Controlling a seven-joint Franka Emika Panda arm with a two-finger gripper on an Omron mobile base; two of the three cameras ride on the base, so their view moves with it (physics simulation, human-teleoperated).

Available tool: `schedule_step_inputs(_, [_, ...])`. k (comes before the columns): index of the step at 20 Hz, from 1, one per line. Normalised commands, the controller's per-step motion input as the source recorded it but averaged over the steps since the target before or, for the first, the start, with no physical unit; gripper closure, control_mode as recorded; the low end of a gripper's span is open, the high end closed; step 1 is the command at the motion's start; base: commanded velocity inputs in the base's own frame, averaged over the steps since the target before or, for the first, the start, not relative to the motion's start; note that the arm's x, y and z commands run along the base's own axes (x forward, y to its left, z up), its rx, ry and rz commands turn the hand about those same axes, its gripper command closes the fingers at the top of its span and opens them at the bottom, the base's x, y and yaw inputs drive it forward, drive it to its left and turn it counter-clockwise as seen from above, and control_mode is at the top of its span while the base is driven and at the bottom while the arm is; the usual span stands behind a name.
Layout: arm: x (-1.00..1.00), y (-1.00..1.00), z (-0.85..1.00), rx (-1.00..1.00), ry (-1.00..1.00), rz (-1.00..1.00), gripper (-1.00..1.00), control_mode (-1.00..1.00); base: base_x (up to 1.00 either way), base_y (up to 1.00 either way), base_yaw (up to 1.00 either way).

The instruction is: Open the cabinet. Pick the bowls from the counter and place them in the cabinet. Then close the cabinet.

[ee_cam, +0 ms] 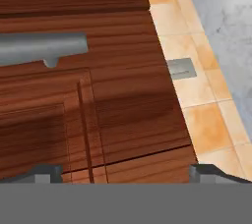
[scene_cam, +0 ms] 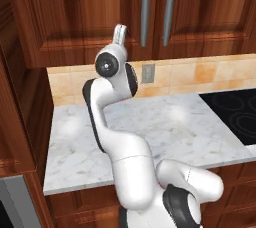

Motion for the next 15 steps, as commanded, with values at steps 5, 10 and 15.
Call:
schedule_step_inputs(5, [1.00,-0.24,-0.82,0.28,-0.15,0.02,-1.00,-1.00,0.00,0.00,0.00])
schedule_step_inputs(10, [1.00,-0.16,-0.17,0.38,0.02,0.01,-1.00,-1.00,0.00,0.00,0.00])
schedule_step_inputs(15, [1.00,-0.31,0.12,0.33,0.53,0.00,-1.00,-1.00,0.00,0.00,0.00])
